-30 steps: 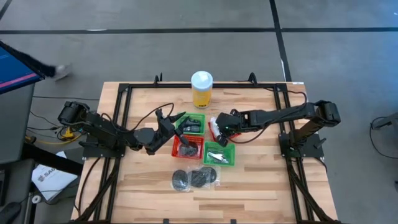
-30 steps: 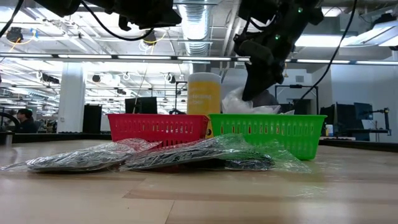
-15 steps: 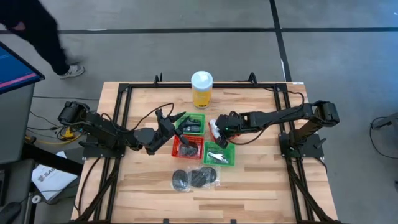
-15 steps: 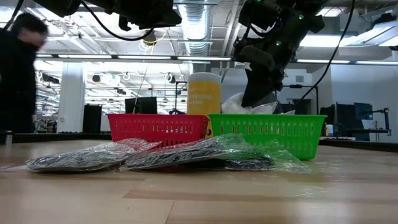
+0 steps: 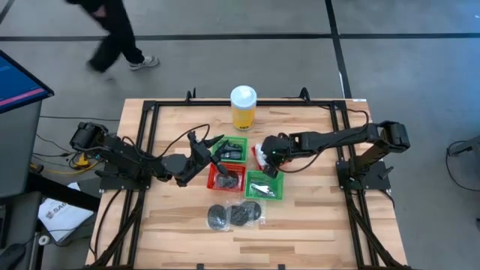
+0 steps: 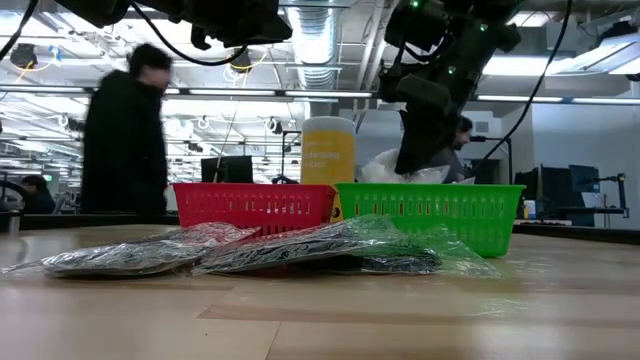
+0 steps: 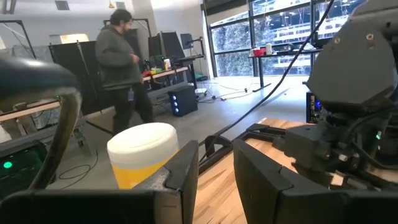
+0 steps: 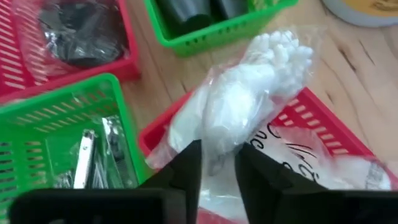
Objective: Pick & Place Travel size toiletries
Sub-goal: Put the cotton pack into the right red bin, then put the hairbrush into the left red bin
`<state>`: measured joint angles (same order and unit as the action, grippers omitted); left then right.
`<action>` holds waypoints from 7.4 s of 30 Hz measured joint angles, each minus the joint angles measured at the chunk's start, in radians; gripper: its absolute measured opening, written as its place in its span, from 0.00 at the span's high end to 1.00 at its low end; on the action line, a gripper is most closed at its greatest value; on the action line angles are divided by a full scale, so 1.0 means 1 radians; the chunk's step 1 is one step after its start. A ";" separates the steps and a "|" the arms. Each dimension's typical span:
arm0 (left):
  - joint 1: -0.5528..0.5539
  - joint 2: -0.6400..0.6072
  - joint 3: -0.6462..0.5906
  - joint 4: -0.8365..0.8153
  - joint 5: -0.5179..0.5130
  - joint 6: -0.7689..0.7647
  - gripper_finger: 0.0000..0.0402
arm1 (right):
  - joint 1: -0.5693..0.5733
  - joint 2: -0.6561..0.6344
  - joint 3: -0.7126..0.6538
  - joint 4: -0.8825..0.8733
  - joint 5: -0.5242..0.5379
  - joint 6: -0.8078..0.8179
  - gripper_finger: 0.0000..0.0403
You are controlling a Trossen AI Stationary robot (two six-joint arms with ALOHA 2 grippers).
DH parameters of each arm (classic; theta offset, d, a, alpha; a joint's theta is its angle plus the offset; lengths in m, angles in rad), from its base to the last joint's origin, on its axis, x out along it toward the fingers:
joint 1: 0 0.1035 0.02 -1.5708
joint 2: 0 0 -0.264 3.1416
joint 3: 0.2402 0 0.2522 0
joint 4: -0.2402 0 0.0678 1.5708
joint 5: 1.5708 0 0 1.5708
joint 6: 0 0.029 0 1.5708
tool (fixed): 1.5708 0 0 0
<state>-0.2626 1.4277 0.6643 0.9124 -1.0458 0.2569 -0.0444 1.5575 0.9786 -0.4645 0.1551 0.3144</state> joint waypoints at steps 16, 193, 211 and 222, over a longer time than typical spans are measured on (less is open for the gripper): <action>-0.005 0.000 0.000 -0.007 0.000 0.000 0.77 | 0.005 -0.003 0.140 -0.179 0.002 -0.062 0.59; -0.376 0.280 0.495 -1.295 0.555 -0.673 1.00 | 0.201 0.000 0.278 -0.387 0.029 -0.078 0.66; -0.180 0.168 0.445 -1.291 0.536 -0.507 1.00 | 0.201 0.000 0.278 -0.388 0.029 -0.078 0.66; -0.028 0.169 0.342 -1.227 0.663 -0.496 1.00 | 0.201 0.000 0.278 -0.388 0.029 -0.078 0.65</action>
<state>-0.2909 1.5963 1.0065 -0.3142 -0.3827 -0.2394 0.1570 1.5574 1.2568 -0.8522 0.1844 0.2363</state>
